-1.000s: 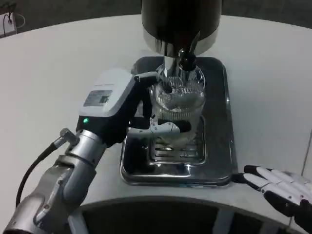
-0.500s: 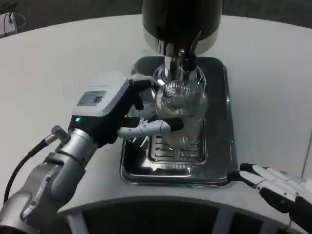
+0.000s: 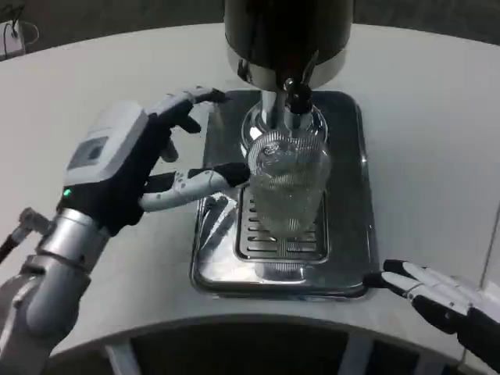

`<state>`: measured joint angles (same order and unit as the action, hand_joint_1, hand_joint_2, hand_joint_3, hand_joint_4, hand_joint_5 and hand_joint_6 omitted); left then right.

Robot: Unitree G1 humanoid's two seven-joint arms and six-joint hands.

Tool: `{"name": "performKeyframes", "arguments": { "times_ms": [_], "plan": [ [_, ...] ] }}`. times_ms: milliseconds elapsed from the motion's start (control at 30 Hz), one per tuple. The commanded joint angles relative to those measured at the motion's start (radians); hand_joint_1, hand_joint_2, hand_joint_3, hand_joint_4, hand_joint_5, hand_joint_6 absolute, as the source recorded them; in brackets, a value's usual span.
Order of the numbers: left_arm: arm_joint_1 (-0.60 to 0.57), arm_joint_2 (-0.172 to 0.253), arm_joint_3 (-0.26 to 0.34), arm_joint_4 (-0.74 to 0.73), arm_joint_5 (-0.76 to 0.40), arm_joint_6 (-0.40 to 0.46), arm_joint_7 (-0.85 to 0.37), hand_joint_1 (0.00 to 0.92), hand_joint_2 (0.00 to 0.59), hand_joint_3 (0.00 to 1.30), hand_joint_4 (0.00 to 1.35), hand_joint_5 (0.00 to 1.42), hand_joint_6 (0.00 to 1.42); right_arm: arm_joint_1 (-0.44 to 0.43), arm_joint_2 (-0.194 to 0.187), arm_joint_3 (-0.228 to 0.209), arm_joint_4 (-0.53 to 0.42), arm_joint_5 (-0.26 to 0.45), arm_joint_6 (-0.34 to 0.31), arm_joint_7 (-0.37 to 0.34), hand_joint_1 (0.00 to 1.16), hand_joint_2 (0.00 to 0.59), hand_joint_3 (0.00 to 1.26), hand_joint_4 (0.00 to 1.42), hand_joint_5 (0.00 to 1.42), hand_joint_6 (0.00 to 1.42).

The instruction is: Grasp the cup under the faucet to collect the drink, then remove the cup.

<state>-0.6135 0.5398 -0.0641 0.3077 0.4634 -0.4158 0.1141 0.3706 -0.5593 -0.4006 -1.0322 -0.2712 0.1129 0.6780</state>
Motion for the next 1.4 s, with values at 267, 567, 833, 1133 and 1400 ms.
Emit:
{"name": "performKeyframes", "arguments": {
  "times_ms": [267,567,833,1133,1400],
  "plan": [
    [0.21,-0.013,0.148,-0.457,-0.249,0.195,-0.194,0.0,0.035,0.2,0.14,0.23,0.43,-0.043,-0.012,0.053,-0.015,-0.023,0.04,-0.005,0.42,0.467,0.1,0.0,0.0,0.02],
    [0.23,-0.055,0.105,-0.829,-0.433,0.59,-0.378,0.0,0.035,0.0,0.0,0.0,0.16,-0.069,-0.015,0.092,-0.015,-0.041,0.054,-0.005,0.42,0.467,0.11,0.0,0.0,0.02],
    [0.158,-0.094,0.017,-1.0,-0.448,0.825,-0.411,0.0,0.038,0.0,0.0,0.0,0.12,-0.049,0.0,0.094,-0.015,-0.044,0.028,-0.011,0.42,0.467,0.11,0.0,0.0,0.02],
    [0.052,-0.143,-0.04,-1.029,-0.413,0.947,-0.398,0.0,0.038,0.0,0.0,0.0,0.11,-0.006,0.017,0.065,-0.015,-0.036,-0.007,-0.018,0.42,0.467,0.11,0.0,0.0,0.02],
    [-0.02,-0.16,-0.059,-1.025,-0.394,0.985,-0.41,0.0,0.038,0.0,0.0,0.0,0.11,0.025,0.031,0.037,-0.015,-0.02,-0.042,-0.02,0.42,0.467,0.11,0.0,0.0,0.02]
  ]
}}
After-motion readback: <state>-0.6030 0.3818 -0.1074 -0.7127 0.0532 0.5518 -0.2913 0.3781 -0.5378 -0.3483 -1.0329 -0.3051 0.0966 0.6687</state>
